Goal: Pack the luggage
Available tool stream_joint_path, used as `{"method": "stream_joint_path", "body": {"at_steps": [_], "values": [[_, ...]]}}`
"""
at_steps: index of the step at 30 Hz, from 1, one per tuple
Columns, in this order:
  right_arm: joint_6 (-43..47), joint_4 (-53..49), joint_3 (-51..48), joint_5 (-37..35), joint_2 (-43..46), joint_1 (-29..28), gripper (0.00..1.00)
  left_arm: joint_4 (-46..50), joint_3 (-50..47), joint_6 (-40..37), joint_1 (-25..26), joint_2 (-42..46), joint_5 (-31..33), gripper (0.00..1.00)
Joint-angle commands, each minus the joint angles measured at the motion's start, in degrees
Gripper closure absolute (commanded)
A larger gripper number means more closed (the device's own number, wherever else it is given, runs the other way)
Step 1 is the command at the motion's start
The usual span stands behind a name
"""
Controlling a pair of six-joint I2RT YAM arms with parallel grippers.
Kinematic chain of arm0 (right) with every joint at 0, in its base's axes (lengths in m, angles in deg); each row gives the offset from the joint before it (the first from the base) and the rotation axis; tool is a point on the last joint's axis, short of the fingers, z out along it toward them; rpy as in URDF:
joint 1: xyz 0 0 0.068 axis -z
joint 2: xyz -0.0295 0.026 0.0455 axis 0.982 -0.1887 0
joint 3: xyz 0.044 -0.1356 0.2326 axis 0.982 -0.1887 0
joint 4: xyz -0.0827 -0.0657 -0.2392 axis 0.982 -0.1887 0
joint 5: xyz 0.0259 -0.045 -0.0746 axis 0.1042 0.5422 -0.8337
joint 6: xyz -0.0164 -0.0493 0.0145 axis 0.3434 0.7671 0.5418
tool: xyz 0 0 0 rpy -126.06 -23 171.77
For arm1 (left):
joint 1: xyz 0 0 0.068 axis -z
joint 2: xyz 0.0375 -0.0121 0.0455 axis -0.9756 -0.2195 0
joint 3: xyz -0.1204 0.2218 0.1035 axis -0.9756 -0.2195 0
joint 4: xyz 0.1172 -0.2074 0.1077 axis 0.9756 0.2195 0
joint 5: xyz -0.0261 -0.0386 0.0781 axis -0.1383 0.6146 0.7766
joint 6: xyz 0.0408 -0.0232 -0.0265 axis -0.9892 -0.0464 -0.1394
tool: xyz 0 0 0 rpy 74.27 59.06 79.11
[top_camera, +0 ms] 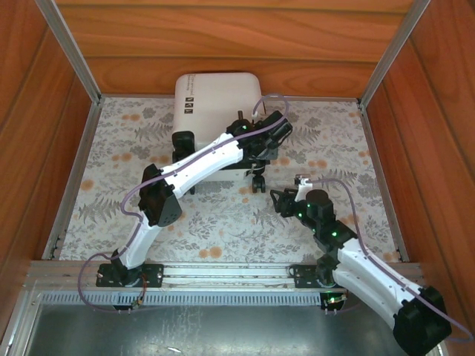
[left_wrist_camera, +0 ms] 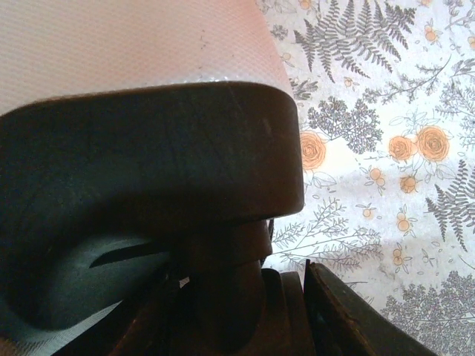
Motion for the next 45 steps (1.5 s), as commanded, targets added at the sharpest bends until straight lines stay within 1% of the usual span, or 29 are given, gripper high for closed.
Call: {"method": "stream_joint_path", "body": {"at_steps": [1,2,4,6,8,11,15,19,23,27,30,36,39,43,45], "values": [[-1.52,9.34,1.26,3.46,-3.98,0.21,0.35,-2.25,3.5,-5.13,-1.26,3.67,0.36,1.0],[-1.79,10.76,1.35,4.14,-5.31,0.13,0.34,-2.34,3.54,-4.96,-1.4,3.75,-0.05,1.0],[-2.43,16.72,0.86,6.05,-8.52,0.14,0.33,-2.59,3.74,-4.67,-1.62,3.7,-0.87,1.0],[-3.66,20.85,0.82,6.44,-11.49,0.12,0.31,-2.76,3.98,-4.62,-1.67,3.83,-1.48,1.0],[-3.47,21.12,2.6,7.25,-14.34,0.13,0.3,-2.96,4.2,-4.59,-1.67,4.09,-2.07,1.0],[-1.32,18.89,6.82,9.99,-19.56,0.12,0.28,-3.22,4.08,-4.67,-1.76,4.44,-2.41,1.0],[-0.55,23.59,8.01,11.47,-25.92,0.14,0.29,-3.53,3.47,-4.55,-2.18,4.81,-3.24,1.0],[-1.78,33.38,7.07,12.21,-31.69,0.14,0.29,-4.16,2.48,-4.06,-2.69,5.27,-4.31,1.0],[-2.56,44.41,6.19,14.42,-37.75,0.22,0.28,-4.72,1.79,-3.97,-2.98,5.84,-4.8,1.0],[-2.31,50.27,6.67,18.42,-42.59,0.8,0.27,-5.07,1.19,-4.06,-3.42,6.39,-5.21,1.0],[-3.14,54.01,6.46,21.48,-45.17,2.4,0.27,-5.38,0.43,-4.11,-3.61,6.97,-5.38,1.0],[-5.41,55.52,7.04,26.3,-49.07,7.06,0.29,-5.77,-0.6,-4.15,-3.82,7.53,-6.02,1.0],[-6.18,57.03,9.22,32.14,-52.81,8.78,0.32,-6.04,-0.86,-4.24,-3.87,7.72,-6.4,1.0],[-9.45,65.14,12.06,41.04,-60.93,10.04,0.38,-6.3,-1.31,-4.28,-3.83,7.96,-6.7,1.0],[-10.13,66.67,13.92,44.81,-63.63,10.12,0.4,-6.37,-1.56,-4.32,-3.96,8.11,-6.85,1.0]]}}
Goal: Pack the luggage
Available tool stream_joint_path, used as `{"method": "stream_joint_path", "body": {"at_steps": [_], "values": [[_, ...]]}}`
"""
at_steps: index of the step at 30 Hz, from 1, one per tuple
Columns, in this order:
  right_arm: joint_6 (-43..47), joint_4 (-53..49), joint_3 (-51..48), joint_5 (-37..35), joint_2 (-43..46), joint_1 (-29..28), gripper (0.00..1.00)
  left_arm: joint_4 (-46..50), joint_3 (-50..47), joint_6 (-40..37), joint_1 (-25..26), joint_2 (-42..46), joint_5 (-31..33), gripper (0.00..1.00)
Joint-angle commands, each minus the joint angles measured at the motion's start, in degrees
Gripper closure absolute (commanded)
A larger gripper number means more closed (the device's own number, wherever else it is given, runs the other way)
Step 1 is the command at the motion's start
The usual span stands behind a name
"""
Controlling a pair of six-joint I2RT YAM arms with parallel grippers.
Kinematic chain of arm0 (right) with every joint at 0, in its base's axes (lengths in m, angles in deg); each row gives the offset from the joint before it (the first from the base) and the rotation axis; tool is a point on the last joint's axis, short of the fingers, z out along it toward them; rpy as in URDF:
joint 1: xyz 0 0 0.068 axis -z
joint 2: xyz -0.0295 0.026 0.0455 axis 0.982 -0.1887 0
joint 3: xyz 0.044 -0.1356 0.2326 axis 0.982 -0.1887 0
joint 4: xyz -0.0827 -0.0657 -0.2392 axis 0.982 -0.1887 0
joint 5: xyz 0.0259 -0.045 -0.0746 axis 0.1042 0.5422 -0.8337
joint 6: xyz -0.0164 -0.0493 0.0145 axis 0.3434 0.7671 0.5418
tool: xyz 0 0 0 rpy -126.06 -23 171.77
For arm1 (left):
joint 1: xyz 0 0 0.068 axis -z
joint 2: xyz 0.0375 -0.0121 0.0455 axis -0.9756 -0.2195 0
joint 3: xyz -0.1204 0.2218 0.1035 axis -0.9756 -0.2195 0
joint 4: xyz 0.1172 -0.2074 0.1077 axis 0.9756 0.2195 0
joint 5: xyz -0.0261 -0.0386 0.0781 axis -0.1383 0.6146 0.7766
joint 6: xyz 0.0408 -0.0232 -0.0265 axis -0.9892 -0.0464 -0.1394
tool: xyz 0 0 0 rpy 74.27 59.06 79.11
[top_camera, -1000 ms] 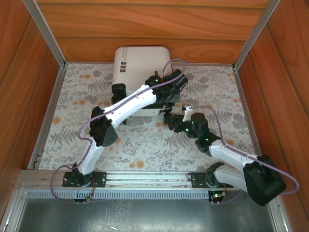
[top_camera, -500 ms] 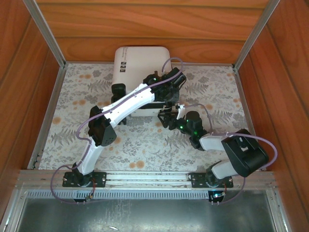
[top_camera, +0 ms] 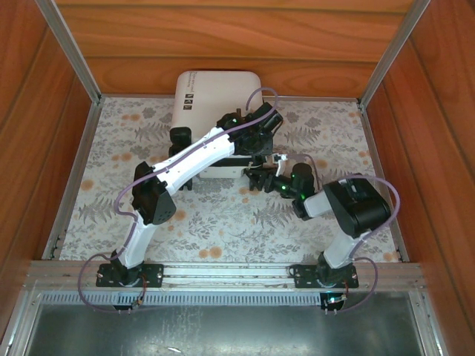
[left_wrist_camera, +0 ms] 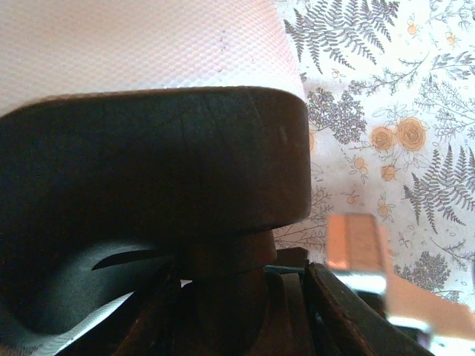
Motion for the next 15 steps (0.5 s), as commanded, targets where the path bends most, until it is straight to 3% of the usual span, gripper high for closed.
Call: {"method": "stream_joint_path", "body": {"at_steps": [1,12,15], "values": [[-2.89,7.51,2.69,10.36,-3.67,0.39,0.41,-5.49,0.77,-3.52,-0.81,5.46,0.44,1.0],[-3.27,8.98,6.66,12.21,-7.22,1.38,0.41,-5.84,0.32,-3.78,-0.94,5.46,-0.58,1.0],[-3.15,9.45,7.32,12.65,-7.57,1.6,0.45,-5.93,-0.09,-3.69,-0.91,5.49,-0.79,1.0]]}}
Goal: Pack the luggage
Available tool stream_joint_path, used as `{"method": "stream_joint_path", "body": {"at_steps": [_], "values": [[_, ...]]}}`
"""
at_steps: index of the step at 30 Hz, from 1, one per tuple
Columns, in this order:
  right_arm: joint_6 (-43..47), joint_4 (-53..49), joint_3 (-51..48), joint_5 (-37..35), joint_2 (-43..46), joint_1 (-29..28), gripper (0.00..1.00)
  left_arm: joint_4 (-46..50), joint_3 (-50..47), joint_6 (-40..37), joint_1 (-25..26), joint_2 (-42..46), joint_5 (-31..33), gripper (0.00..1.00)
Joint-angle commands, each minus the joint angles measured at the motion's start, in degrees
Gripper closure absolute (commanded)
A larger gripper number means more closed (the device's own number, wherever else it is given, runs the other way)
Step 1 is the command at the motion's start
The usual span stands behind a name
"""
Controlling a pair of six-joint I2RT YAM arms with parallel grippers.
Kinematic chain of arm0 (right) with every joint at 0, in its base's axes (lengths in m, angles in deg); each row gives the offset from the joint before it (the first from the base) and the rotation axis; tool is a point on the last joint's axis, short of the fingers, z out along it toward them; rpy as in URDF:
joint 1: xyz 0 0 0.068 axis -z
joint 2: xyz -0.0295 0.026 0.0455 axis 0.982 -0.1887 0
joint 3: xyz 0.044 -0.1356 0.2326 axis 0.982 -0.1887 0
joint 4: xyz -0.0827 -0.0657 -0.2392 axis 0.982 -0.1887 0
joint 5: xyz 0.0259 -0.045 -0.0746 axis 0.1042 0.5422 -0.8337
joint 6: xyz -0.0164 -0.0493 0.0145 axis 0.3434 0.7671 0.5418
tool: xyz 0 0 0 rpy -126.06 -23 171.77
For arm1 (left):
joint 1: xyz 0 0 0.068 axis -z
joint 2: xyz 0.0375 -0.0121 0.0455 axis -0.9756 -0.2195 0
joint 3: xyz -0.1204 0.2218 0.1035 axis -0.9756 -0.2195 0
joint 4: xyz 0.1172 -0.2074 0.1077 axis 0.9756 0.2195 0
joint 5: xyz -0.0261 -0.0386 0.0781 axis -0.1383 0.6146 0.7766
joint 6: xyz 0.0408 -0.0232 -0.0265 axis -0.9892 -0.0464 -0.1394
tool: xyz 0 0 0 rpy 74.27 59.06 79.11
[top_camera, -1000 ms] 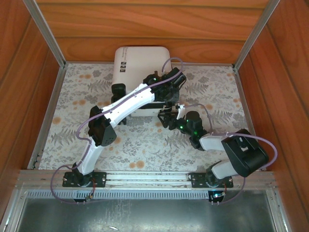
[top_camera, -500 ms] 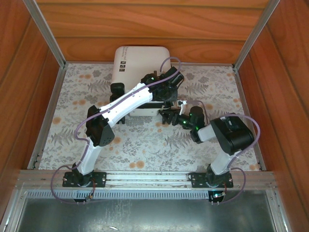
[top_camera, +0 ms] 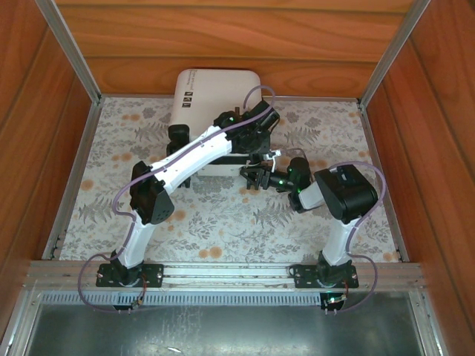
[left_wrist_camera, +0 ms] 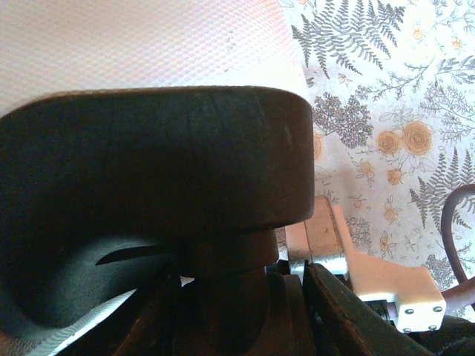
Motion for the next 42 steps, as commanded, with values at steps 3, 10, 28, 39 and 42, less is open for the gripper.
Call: {"method": "stream_joint_path", "body": {"at_steps": [3,10,28,39,42], "values": [[-0.24,4.0,2.91,2.82,-1.0,0.53,0.54,-5.66,0.38,-2.6,-0.24,4.74,-0.53,1.0],[-0.95,4.49,3.88,4.37,-1.46,0.55,0.7,-5.99,-1.33,-2.51,-0.24,5.54,-0.4,1.0],[-4.1,5.18,7.15,0.91,-4.1,0.73,0.77,-6.71,-3.53,-2.42,-0.24,6.68,-0.54,1.0],[-12.89,5.19,8.86,1.72,-7.24,2.0,1.0,-10.03,-11.58,-3.74,-1.59,10.87,-1.79,1.0],[-15.03,5.28,9.44,4.2,-8.82,2.13,1.0,-14.93,-17.46,-3.95,-2.82,14.04,-3.84,1.0]]}}
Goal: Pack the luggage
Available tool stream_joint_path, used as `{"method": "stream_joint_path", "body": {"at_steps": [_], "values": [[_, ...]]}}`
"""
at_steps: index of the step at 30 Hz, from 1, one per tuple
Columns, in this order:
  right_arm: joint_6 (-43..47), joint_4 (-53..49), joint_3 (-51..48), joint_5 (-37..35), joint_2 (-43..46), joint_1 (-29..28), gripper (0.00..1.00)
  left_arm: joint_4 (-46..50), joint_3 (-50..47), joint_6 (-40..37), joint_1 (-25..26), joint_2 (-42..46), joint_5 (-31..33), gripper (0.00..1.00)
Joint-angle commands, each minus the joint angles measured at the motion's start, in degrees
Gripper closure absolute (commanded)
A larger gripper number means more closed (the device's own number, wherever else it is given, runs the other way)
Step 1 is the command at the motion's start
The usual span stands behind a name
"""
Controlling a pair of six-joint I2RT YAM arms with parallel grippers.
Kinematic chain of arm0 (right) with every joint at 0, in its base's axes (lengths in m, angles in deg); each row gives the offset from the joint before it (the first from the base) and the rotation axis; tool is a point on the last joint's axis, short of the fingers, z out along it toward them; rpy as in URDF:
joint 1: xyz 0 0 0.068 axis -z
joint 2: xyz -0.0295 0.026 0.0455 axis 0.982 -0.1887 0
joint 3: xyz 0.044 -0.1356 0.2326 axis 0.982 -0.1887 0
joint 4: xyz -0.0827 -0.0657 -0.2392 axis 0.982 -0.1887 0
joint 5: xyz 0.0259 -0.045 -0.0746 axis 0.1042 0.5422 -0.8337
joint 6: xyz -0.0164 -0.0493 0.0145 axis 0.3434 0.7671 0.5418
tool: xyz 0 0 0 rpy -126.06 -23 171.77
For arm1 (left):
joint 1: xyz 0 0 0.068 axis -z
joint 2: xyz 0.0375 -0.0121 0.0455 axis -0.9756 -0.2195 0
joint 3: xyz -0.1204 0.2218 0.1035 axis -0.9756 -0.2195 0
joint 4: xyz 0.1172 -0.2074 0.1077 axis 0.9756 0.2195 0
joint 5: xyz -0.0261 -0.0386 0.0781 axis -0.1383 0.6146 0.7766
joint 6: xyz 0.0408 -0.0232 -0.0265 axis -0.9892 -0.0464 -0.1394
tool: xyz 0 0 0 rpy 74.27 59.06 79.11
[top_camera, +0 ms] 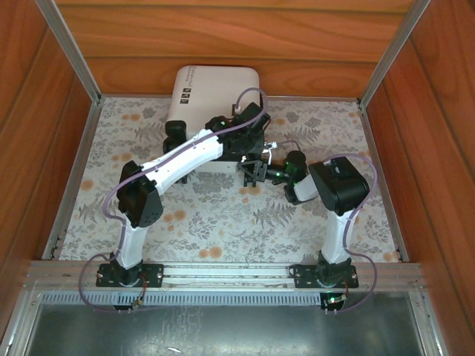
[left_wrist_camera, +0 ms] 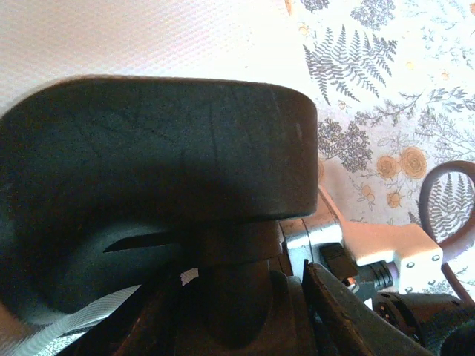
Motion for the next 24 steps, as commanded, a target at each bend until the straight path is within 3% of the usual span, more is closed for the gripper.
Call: {"method": "stream_joint_path", "body": {"at_steps": [1,17,21,24], "values": [[-4.84,0.28,1.14,-1.71,-2.14,1.73,1.0,-4.47,-4.76,-3.12,-1.18,8.09,-3.83,1.0],[-1.25,-2.13,-2.7,2.47,1.75,2.27,1.0,-22.08,-30.18,-5.76,-7.68,23.95,-9.15,1.0],[4.8,-12.42,-3.9,1.06,5.6,2.04,1.0,-23.03,-32.16,-6.63,-8.06,25.68,-8.94,1.0],[15.77,-29.81,-4.17,-4.95,13.82,0.74,1.0,-23.21,-32.7,-7.2,-8.03,25.67,-9.4,1.0]]}}
